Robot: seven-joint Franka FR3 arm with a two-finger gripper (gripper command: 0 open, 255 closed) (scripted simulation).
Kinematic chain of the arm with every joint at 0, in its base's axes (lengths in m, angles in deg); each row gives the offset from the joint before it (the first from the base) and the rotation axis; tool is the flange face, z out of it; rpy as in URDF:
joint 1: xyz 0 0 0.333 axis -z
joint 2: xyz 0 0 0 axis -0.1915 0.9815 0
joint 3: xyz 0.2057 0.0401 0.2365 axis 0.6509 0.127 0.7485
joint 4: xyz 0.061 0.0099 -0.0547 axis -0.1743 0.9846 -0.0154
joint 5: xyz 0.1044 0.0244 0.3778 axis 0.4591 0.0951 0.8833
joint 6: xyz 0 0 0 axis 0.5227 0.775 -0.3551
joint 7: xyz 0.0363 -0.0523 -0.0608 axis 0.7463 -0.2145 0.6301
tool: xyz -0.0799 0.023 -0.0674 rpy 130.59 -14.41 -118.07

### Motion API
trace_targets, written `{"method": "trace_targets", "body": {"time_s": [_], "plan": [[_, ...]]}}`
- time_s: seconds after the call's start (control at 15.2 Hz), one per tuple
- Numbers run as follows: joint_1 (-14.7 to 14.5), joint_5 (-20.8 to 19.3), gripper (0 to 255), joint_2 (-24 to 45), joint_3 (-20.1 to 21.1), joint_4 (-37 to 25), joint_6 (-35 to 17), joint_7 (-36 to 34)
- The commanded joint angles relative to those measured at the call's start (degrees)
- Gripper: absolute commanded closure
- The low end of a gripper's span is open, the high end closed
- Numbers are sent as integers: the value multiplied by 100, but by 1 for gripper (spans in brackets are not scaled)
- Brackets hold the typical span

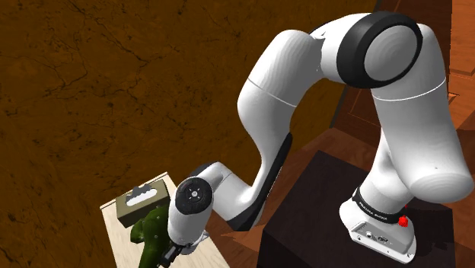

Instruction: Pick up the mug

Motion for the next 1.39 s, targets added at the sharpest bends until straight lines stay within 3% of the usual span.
{"method": "trace_targets", "body": {"time_s": [0.0, 0.13, 0.2, 0.79, 1.32], "plan": [[-121, -213, 0, 185, -161, -90, -99, -188], [-122, -212, 0, 185, -162, -89, -99, -188], [-120, -208, 255, 179, -158, -85, -96, -186], [-122, -212, 255, 185, -162, -90, -99, -188], [250, 421, 255, -352, 312, 151, 182, 377]]}}
